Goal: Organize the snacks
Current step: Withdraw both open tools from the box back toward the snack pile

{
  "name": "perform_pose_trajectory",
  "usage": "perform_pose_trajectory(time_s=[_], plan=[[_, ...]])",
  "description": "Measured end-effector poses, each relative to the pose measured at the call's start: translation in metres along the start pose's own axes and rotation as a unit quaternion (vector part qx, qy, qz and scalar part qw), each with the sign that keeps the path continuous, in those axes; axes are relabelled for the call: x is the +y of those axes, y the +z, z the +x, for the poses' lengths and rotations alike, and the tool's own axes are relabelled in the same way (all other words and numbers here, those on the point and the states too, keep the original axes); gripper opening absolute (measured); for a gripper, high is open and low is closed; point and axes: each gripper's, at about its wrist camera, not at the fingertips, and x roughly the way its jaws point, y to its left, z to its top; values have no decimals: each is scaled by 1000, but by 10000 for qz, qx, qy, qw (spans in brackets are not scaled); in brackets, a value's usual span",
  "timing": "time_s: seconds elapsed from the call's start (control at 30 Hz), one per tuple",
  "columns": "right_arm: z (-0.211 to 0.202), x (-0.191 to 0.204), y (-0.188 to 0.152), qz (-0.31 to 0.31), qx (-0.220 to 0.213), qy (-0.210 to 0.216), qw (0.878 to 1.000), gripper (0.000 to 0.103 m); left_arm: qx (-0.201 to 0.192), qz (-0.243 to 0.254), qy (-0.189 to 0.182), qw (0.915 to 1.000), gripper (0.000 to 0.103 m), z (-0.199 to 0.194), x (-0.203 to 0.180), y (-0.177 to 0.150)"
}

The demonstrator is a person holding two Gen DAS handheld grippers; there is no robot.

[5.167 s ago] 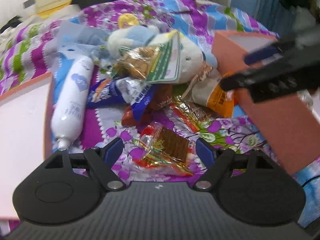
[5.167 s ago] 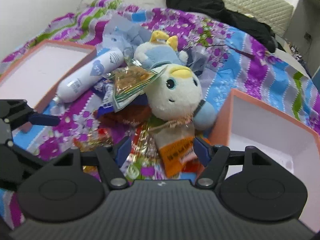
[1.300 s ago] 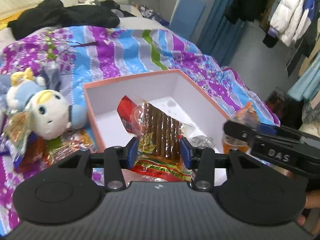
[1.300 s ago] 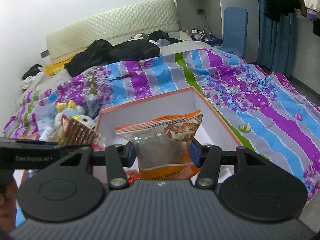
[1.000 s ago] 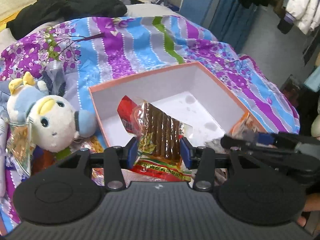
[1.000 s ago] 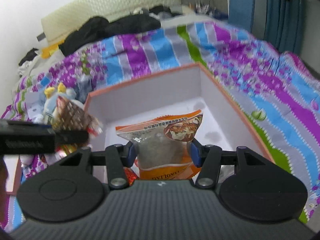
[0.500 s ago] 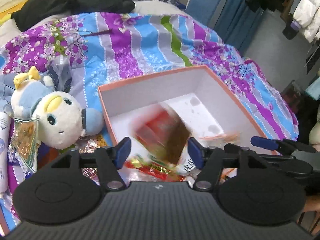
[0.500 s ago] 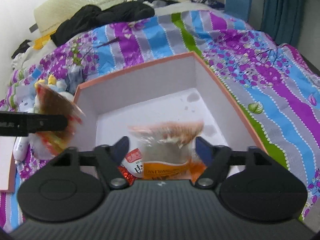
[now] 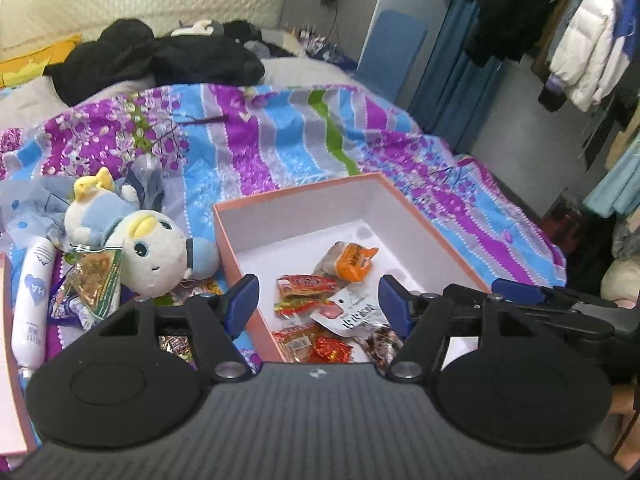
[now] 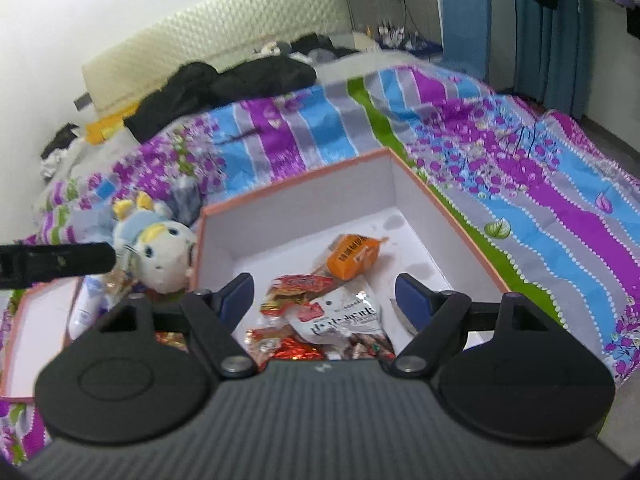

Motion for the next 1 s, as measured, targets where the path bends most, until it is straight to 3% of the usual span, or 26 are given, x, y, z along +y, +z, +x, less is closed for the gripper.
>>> perform_pose_trajectory(time_s=[0.53,0.67,1.0], plan=[[-94,56,-40,-402,-653,617,9951,80,-679,-40,355,9971,71,-116,5,-62],[-107,66,-59,-338,-794,759,9934,80,-827,-192,585,9947,71,-140,17,-86],[-131,91,-113,-590,-865,990,9896,80,-957,-709,579,9912,72,-180,28,-160]])
